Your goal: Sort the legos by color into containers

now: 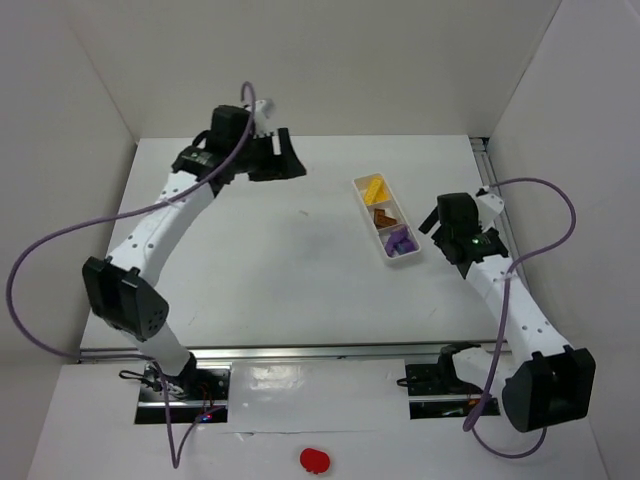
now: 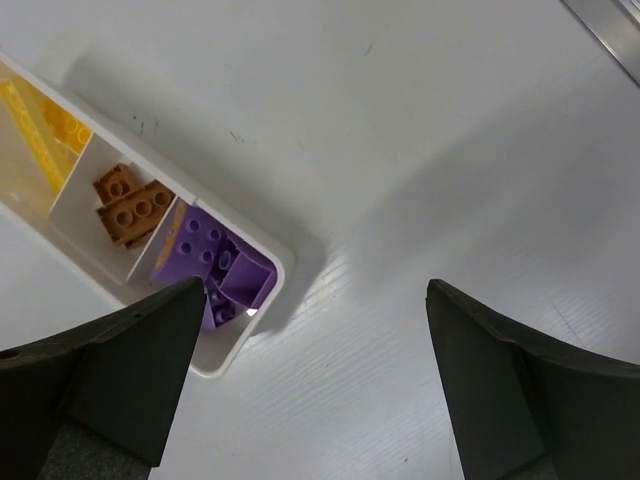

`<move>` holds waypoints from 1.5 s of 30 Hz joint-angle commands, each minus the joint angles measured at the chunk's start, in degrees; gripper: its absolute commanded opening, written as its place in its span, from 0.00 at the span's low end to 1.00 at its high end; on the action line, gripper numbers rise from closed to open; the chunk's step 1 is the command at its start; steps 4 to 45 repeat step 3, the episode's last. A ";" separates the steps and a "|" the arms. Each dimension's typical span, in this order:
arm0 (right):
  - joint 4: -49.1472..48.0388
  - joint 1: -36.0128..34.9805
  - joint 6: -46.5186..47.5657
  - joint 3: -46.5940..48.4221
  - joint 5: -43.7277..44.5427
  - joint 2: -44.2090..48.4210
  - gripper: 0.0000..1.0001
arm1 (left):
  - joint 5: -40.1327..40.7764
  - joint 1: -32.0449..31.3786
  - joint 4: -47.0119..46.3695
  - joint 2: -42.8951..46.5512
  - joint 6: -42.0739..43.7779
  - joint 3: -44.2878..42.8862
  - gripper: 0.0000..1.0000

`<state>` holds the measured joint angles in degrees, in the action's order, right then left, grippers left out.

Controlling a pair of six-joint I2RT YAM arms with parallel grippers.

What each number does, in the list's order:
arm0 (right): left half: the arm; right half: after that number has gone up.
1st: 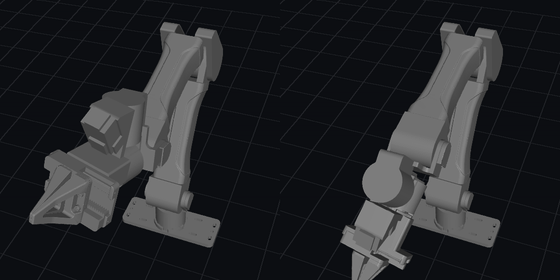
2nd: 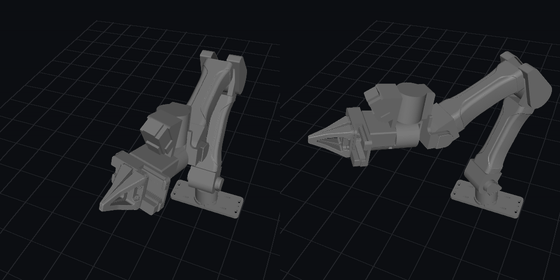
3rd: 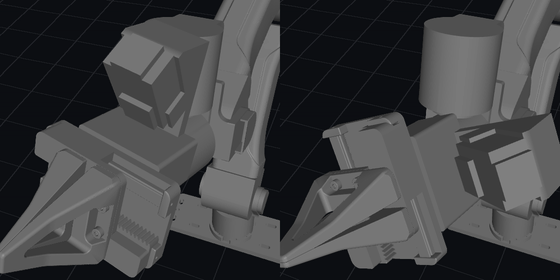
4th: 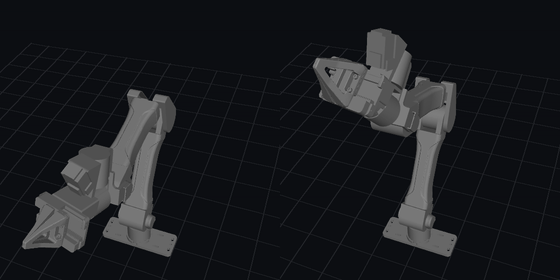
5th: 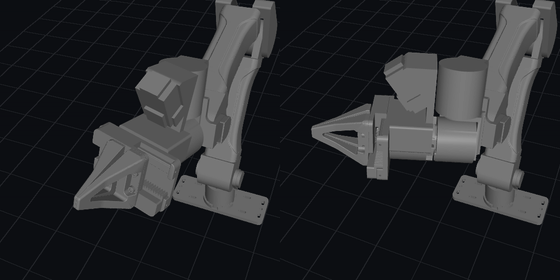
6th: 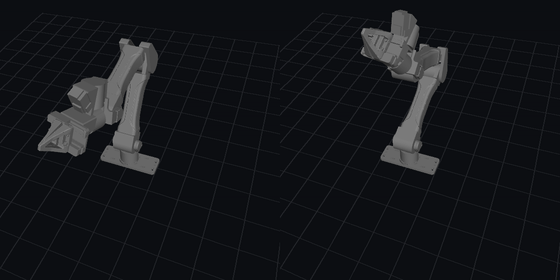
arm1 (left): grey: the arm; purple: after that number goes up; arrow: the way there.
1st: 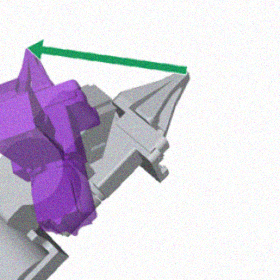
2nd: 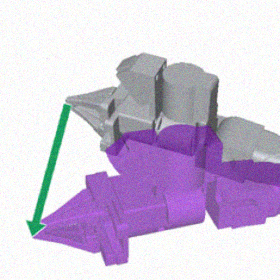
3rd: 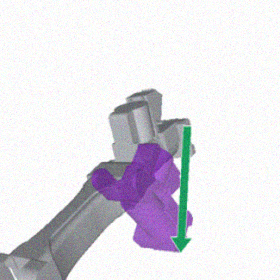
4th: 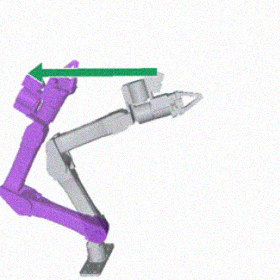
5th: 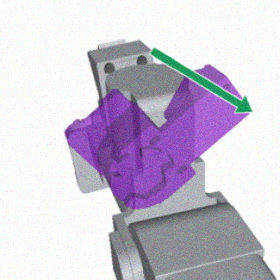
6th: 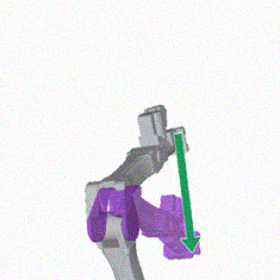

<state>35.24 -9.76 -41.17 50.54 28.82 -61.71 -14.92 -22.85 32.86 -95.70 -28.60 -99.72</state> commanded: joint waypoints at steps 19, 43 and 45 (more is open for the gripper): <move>-3.78 0.71 1.62 0.26 -1.40 3.08 1.00 | 5.42 6.92 -1.83 10.35 2.50 6.37 0.84; -3.78 0.71 1.62 0.26 -1.40 3.08 1.00 | 5.42 6.92 -1.83 10.35 2.50 6.37 0.84; -3.78 0.71 1.62 0.26 -1.40 3.08 1.00 | 5.42 6.92 -1.83 10.35 2.50 6.37 0.84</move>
